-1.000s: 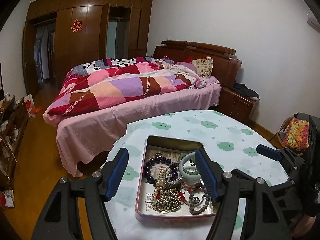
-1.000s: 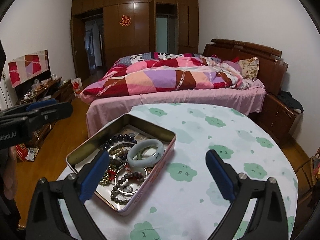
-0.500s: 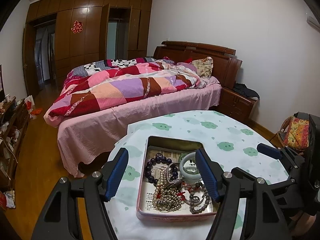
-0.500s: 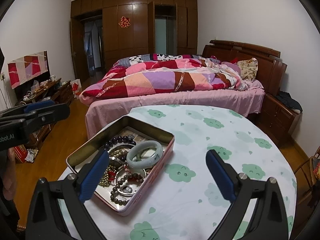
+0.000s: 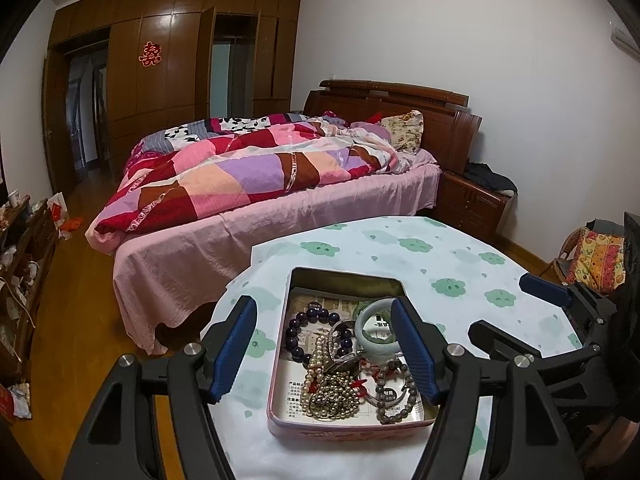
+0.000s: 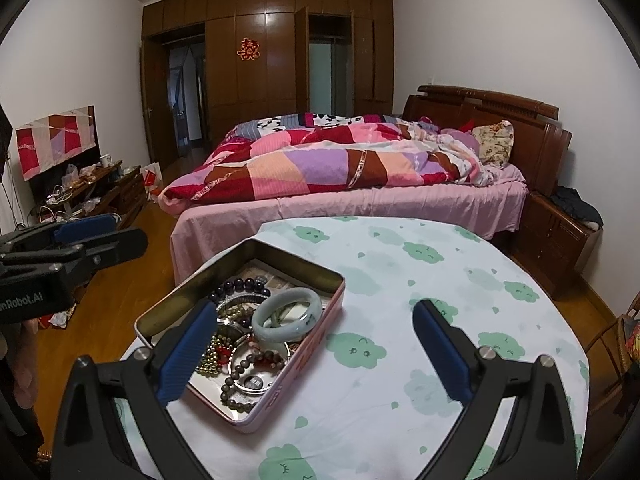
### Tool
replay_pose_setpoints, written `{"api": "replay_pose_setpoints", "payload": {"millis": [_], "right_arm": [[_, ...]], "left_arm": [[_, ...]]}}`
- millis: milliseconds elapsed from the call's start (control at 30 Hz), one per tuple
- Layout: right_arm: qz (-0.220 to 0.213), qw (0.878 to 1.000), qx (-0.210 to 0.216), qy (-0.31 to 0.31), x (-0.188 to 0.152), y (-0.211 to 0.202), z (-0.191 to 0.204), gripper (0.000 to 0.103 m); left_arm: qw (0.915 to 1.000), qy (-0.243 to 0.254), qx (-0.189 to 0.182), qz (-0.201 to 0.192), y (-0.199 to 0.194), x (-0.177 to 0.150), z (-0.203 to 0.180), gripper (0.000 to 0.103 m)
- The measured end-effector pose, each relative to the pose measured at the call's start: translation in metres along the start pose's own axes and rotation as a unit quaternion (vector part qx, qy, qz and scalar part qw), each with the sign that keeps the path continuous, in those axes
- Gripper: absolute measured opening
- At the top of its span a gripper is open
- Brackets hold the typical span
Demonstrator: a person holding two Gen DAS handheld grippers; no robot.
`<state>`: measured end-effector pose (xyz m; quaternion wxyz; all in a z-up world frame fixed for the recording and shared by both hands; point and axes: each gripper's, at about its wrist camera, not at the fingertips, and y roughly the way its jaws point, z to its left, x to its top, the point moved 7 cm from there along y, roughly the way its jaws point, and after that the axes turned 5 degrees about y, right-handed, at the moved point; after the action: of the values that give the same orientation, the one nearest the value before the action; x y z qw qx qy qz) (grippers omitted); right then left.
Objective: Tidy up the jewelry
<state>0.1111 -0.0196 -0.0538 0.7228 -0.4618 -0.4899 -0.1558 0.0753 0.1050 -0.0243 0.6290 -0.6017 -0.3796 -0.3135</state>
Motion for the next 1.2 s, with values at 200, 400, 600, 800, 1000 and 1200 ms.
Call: {"api": "replay_pose_setpoints", "payload": {"millis": [200,400,600,800,1000,1200], "right_arm": [[0.0,1.0,0.0,0.001,0.0003,-0.0005,-0.0006,0.1],[0.0,1.0,0.0,0.0,0.0001,-0.0007,-0.001,0.1],[0.0,1.0,-0.001,0.001,0.0005,-0.0024,-0.0028,0.1],[0.0,1.0,-0.001,0.0,0.0002,-0.0024,-0.0034,0.1],[0.001,1.0,0.001,-0.001,-0.0001,-0.0041,-0.0052,0.1],[0.002,1.0,-0.001,-0.002,-0.0013,-0.0055,-0.008,0.1]], "left_arm": [[1.0,0.001,0.002,0.001,0.0014,-0.0003,-0.0003,0.07],[1.0,0.002,0.006,0.005,0.003,-0.0017,0.001,0.07],[0.9999,-0.002,0.011,0.01,0.005,-0.0028,0.0036,0.07],[0.9998,-0.012,0.003,0.017,0.0087,-0.005,0.0041,0.073],[0.9998,-0.011,-0.002,0.016,0.0091,-0.0049,0.001,0.084],[0.9996,0.011,0.025,0.009,0.0088,-0.0051,-0.0023,0.093]]}}
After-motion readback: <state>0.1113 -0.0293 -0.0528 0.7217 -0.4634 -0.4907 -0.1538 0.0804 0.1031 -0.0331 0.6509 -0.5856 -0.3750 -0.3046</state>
